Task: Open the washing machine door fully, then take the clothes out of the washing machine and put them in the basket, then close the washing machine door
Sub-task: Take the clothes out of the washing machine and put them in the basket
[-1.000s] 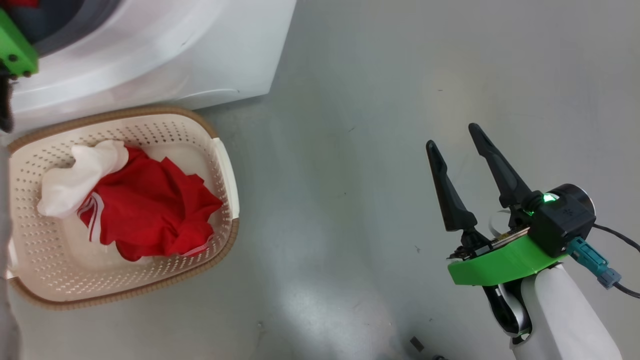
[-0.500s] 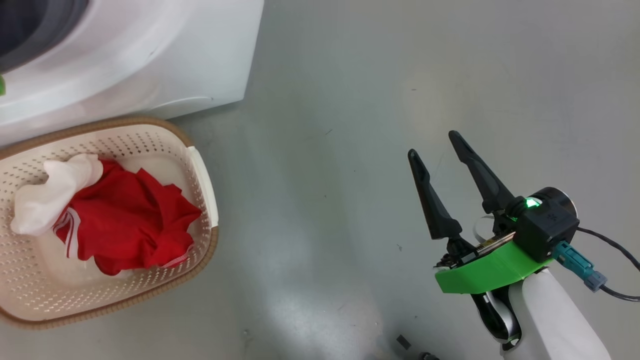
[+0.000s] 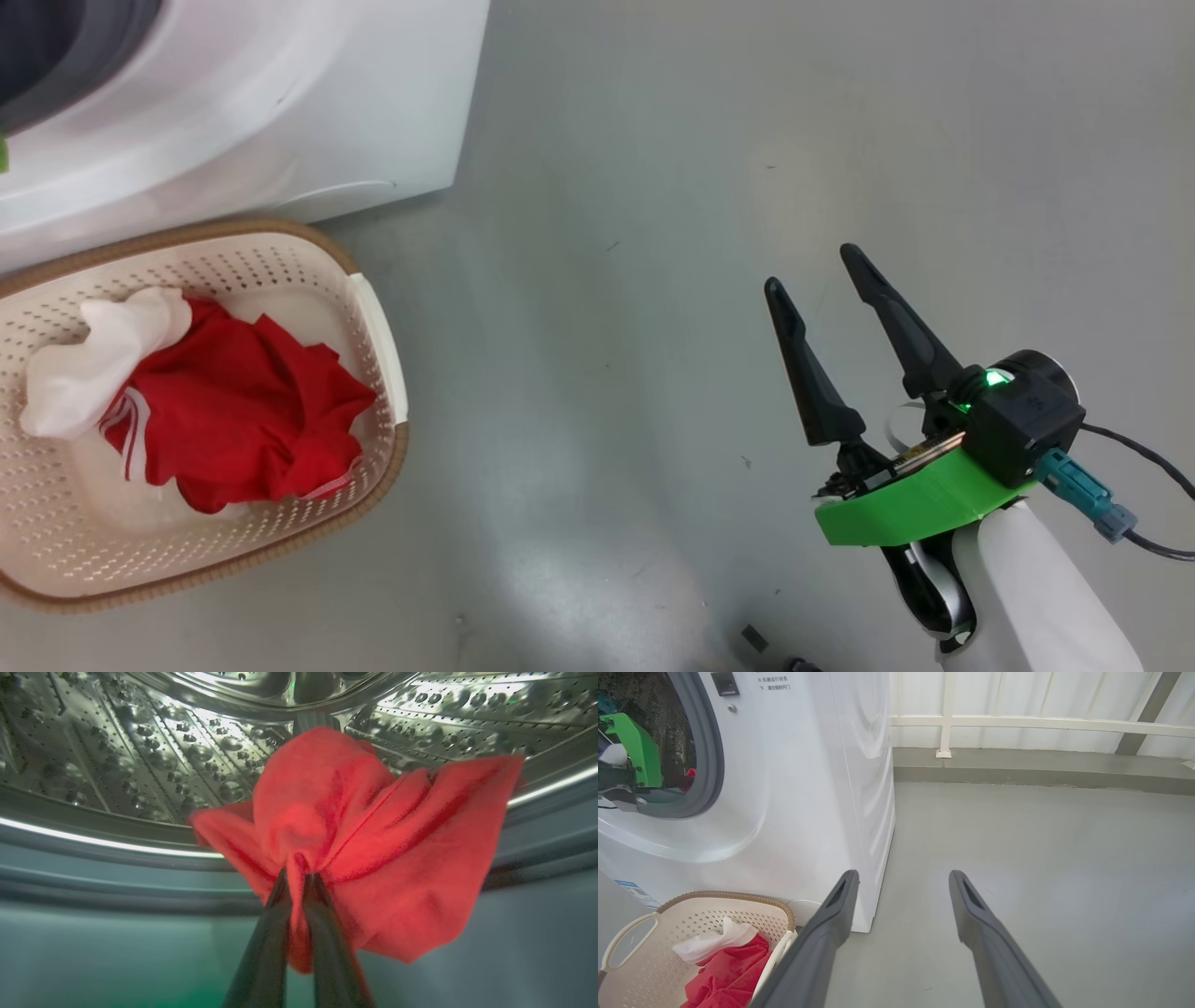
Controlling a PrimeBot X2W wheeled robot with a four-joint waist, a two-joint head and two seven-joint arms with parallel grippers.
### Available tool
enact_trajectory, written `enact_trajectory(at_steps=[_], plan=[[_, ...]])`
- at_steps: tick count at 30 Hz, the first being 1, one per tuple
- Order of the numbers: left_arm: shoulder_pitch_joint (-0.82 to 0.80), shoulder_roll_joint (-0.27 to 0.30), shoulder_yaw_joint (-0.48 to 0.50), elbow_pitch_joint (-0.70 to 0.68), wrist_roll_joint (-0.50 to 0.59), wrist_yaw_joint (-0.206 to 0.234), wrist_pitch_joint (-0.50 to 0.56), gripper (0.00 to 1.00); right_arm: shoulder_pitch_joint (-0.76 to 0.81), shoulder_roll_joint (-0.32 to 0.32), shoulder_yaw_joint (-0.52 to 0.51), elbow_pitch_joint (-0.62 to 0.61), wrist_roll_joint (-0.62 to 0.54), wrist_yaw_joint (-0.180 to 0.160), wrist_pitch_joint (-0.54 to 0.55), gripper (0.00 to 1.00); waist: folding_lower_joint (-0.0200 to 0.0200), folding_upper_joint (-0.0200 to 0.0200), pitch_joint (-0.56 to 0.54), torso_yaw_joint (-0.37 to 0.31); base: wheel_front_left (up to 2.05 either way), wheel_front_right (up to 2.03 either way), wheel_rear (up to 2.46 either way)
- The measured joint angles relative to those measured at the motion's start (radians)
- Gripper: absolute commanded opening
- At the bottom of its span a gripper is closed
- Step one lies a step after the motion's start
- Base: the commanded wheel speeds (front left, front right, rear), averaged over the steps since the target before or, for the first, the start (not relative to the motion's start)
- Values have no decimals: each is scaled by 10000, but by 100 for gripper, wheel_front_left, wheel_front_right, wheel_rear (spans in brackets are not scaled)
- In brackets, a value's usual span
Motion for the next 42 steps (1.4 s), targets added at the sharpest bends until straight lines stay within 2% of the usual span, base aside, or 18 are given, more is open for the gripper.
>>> enact_trajectory(at_steps=[3, 10, 18, 31, 42], plan=[[-2, -121, -25, -247, -23, -12, -428, 0, 0, 0, -102, 0, -2, 0, 0, 100, 0, 0, 12, 116, 0, 0, 0], [131, -270, -138, -830, -67, -345, -1678, 0, 0, 0, -232, -8, -4, 0, 0, 100, 0, 0, 42, 408, 0, 0, 0], [908, -487, -19, -1743, -326, -410, -2943, 0, -1, -2, -320, -6, -59, 0, 0, 100, 0, 0, -84, 745, 0, 0, 0], [2862, -761, 104, -4046, -570, -414, -3202, 0, 8, -10, -535, 8, -127, 0, 0, 100, 0, 0, -663, 1059, 0, 0, 0], [4540, -871, 130, -5814, -700, -123, -3202, 0, 177, -19, -792, -21, -230, 0, 0, 100, 0, 0, -1315, 1262, 0, 0, 0]])
